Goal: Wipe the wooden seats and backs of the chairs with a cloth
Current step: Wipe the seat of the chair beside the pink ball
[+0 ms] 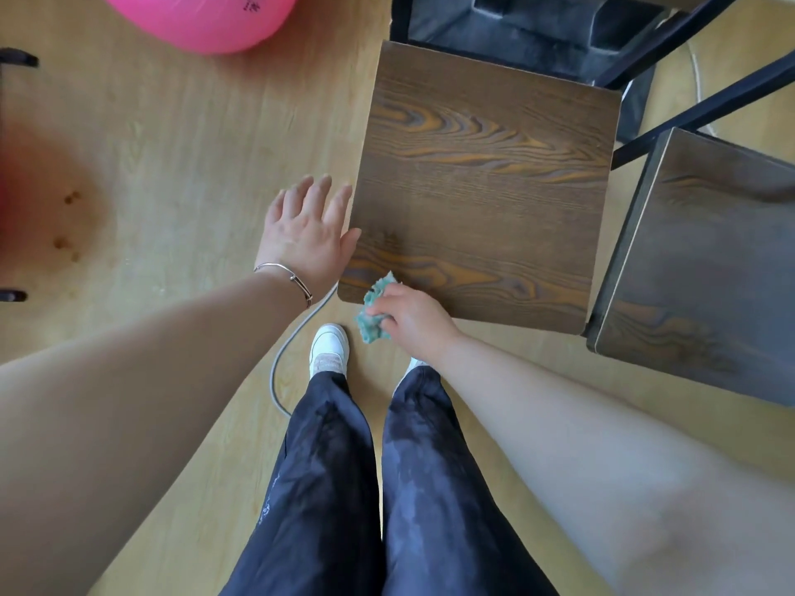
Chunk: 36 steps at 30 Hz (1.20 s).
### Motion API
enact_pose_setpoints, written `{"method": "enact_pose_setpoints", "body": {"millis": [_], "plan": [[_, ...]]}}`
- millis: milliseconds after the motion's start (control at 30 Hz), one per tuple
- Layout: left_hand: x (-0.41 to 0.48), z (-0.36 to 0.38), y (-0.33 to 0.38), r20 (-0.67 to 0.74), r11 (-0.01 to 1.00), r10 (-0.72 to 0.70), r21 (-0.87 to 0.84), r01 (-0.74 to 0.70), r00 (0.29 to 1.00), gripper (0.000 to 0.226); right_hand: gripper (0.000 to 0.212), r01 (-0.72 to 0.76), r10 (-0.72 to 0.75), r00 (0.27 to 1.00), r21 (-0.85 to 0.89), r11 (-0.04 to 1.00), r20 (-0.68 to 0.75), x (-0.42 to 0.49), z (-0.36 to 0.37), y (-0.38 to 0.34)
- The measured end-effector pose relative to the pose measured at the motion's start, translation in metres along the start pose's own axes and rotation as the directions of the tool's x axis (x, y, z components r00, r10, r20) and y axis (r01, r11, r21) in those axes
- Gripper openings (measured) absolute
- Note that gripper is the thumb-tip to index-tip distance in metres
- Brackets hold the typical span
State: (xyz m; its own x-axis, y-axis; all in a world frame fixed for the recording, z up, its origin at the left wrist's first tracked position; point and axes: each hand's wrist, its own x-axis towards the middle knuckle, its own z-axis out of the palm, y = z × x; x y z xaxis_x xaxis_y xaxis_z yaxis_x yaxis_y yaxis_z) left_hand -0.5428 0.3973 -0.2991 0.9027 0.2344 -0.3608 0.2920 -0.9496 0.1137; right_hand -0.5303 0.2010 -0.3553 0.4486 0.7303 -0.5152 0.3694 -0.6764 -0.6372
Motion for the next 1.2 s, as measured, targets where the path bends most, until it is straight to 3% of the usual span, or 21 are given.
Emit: {"method": "enact_pose_setpoints", "body": {"millis": [67, 167, 267, 400, 467, 567, 633, 733, 867, 933, 1200], "plan": [[-0.001, -0.003, 0.001, 0.001, 1.000, 0.010, 0.008, -0.010, 1.000, 0.058, 0.029, -0.008, 0.008, 1.000, 0.041, 0.999, -0.011, -0.006, -0.011, 0.001], [0.003, -0.006, 0.008, 0.018, 1.000, 0.022, 0.006, -0.022, 1.000, 0.058, 0.028, -0.056, 0.076, 0.971, 0.094, 0.994, -0.225, -0.010, -0.041, 0.011], [0.013, -0.006, 0.022, 0.034, 0.999, 0.045, -0.004, -0.045, 0.998, 0.059, 0.032, -0.108, 0.102, 0.926, 0.004, 0.994, -0.363, -0.009, -0.074, 0.034], [0.028, -0.004, 0.047, 0.051, 0.997, 0.075, 0.003, -0.075, 0.996, 0.059, 0.039, -0.177, 0.122, 0.912, -0.108, 0.978, -0.393, -0.008, -0.103, 0.065], [0.035, -0.002, 0.057, 0.059, 0.996, 0.087, -0.005, -0.087, 0.995, 0.059, 0.037, -0.211, 0.164, 0.888, -0.064, 0.975, -0.430, -0.009, -0.113, 0.073], [0.043, 0.002, 0.068, 0.068, 0.994, 0.113, -0.010, -0.113, 0.991, 0.058, 0.025, -0.310, 0.305, 0.791, 0.082, 0.947, -0.530, -0.005, -0.127, 0.080], [0.047, 0.004, 0.073, 0.076, 0.993, 0.115, -0.008, -0.115, 0.990, 0.057, 0.023, -0.402, 0.427, 0.747, 0.166, 0.900, -0.509, 0.002, -0.132, 0.081], [0.054, 0.005, 0.077, 0.082, 0.995, 0.101, -0.008, -0.100, 0.991, 0.057, 0.031, -0.468, 0.524, 0.739, 0.238, 0.851, -0.423, 0.018, -0.133, 0.079], [0.061, 0.007, 0.080, 0.090, 0.993, 0.115, 0.007, -0.116, 0.989, 0.056, 0.014, -0.531, 0.548, 0.760, 0.153, 0.833, -0.349, 0.035, -0.136, 0.075], [0.065, 0.007, 0.079, 0.097, 0.993, 0.119, 0.015, -0.121, 0.988, 0.056, 0.003, -0.520, 0.543, 0.769, 0.164, 0.838, -0.338, 0.037, -0.140, 0.076], [0.073, 0.006, 0.090, 0.101, 0.990, 0.140, 0.015, -0.142, 0.985, 0.055, 0.005, -0.349, 0.474, 0.814, 0.369, 0.861, -0.336, -0.004, -0.148, 0.087]]}}
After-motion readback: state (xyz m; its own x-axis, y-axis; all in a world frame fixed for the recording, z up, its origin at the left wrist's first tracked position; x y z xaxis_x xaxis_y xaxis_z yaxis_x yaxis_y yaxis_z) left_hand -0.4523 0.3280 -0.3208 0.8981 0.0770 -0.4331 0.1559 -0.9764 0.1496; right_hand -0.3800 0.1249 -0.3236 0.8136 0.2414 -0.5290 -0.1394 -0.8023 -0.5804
